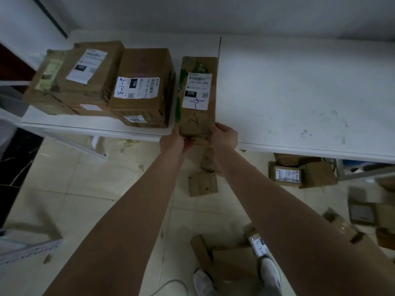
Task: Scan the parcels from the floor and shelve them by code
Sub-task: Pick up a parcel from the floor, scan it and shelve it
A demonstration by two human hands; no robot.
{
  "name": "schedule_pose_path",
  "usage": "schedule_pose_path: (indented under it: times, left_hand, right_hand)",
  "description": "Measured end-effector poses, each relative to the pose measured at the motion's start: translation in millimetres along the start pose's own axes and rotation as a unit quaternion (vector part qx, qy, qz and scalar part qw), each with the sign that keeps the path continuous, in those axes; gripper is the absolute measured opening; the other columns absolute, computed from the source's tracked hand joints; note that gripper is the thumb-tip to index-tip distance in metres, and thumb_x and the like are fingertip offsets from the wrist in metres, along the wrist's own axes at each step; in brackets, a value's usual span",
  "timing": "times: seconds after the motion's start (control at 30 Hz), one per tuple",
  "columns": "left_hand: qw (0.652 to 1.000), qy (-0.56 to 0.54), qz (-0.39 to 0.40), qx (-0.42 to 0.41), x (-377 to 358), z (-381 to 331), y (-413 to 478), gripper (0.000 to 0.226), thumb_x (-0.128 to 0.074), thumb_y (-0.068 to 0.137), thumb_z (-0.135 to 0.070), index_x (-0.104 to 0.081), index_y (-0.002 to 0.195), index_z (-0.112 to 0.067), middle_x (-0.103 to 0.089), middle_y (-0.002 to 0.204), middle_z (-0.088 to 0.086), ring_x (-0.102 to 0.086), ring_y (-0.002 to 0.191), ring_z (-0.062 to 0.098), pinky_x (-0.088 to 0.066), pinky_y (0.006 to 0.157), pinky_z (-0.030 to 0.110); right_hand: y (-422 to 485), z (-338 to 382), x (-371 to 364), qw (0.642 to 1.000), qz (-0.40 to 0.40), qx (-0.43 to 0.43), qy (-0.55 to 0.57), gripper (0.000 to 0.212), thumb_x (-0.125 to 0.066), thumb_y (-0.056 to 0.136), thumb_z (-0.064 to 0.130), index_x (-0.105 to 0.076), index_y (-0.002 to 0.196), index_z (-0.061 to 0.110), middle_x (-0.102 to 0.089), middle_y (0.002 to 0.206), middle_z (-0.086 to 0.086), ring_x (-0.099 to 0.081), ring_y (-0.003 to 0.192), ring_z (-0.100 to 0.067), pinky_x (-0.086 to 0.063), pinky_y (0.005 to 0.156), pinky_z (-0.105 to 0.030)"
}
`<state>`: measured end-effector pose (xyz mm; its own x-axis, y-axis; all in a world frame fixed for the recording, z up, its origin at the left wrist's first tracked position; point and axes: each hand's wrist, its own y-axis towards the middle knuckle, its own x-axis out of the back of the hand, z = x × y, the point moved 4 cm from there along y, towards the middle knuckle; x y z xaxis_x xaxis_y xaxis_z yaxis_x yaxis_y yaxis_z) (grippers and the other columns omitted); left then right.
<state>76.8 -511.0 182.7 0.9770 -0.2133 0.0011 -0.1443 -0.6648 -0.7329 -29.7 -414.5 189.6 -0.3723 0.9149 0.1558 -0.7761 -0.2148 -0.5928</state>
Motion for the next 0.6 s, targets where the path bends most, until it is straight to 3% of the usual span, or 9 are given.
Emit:
schedule_pose_path:
  times: [0.1, 0.27, 0.33, 0.4, 0.47, 0.53, 0.6]
  left_hand:
    - [0.999, -0.033, -0.002, 0.000, -2.9, -4.4, 1.6, 0.030, -0.059, 0.101, -0.025, -0.051, 0.123, -0.005, -0.065, 0.112, 0.021, -0.071, 0.093, 0.032, -0.062, 0.077, 0.039]
    - [0.997, -0.039, 0.064, -0.003, -10.6, 0.0, -7.1, 0.034, -0.052, 0.104, -0.012, -0.050, 0.135, -0.001, -0.068, 0.099, 0.012, -0.069, 0.084, 0.020, -0.060, 0.064, 0.029]
    - [0.995, -0.030, 0.091, -0.016, -16.0, 0.0, -12.3, 0.033, -0.049, 0.105, -0.014, -0.050, 0.136, -0.006, -0.067, 0.102, 0.010, -0.068, 0.087, 0.019, -0.060, 0.069, 0.031]
    - [0.994, -0.014, 0.108, -0.030, -20.4, -1.0, -15.3, 0.034, -0.050, 0.105, -0.017, -0.050, 0.137, -0.009, -0.067, 0.111, 0.011, -0.068, 0.092, 0.022, -0.060, 0.073, 0.033]
    - [0.992, 0.000, 0.120, -0.038, -23.8, 1.1, -19.5, 0.037, -0.053, 0.103, -0.017, -0.050, 0.139, -0.010, -0.066, 0.118, 0.013, -0.068, 0.096, 0.025, -0.060, 0.075, 0.035]
    - [0.992, -0.003, 0.118, -0.038, -24.9, 5.9, -23.6, 0.035, -0.052, 0.103, -0.015, -0.050, 0.138, -0.011, -0.065, 0.121, 0.015, -0.068, 0.097, 0.026, -0.061, 0.079, 0.038]
    - [0.992, 0.003, 0.120, -0.037, -26.9, 11.6, -30.5, 0.029, -0.050, 0.104, -0.015, -0.051, 0.133, -0.012, -0.065, 0.119, 0.014, -0.067, 0.098, 0.026, -0.061, 0.080, 0.037]
  right_hand:
    - [-0.7, -3.9, -5.1, 0.999, 0.016, 0.027, 0.027, 0.031, -0.060, 0.096, 0.015, -0.068, 0.126, 0.017, -0.072, 0.116, -0.005, -0.071, 0.098, -0.019, -0.062, 0.083, -0.037]
    - [-6.5, -22.7, 6.7, 0.994, 0.031, 0.042, 0.097, 0.026, -0.062, 0.093, 0.005, -0.067, 0.118, 0.011, -0.067, 0.095, 0.006, -0.066, 0.085, -0.007, -0.059, 0.075, -0.021]
    - [-8.1, -26.8, 11.4, 0.993, 0.038, 0.040, 0.108, 0.025, -0.061, 0.095, 0.005, -0.067, 0.119, 0.010, -0.066, 0.096, 0.007, -0.065, 0.085, -0.006, -0.059, 0.071, -0.020]
    - [-11.7, -24.6, 11.2, 0.991, 0.080, 0.045, 0.094, 0.028, -0.060, 0.096, 0.009, -0.067, 0.123, 0.009, -0.070, 0.109, -0.002, -0.068, 0.098, -0.017, -0.060, 0.076, -0.025]
    - [-17.0, -14.7, 9.1, 0.984, 0.141, 0.051, 0.093, 0.027, -0.056, 0.096, 0.006, -0.068, 0.120, 0.006, -0.071, 0.111, -0.011, -0.068, 0.104, -0.029, -0.059, 0.089, -0.038]
    - [-21.3, -4.1, 8.2, 0.981, 0.174, 0.051, 0.067, 0.026, -0.052, 0.095, 0.000, -0.070, 0.112, 0.007, -0.072, 0.101, -0.011, -0.067, 0.100, -0.029, -0.054, 0.097, -0.045]
    - [-22.3, 2.1, 9.7, 0.980, 0.188, 0.055, 0.025, 0.032, -0.054, 0.094, 0.003, -0.068, 0.122, 0.006, -0.071, 0.111, -0.012, -0.065, 0.108, -0.027, -0.049, 0.103, -0.048]
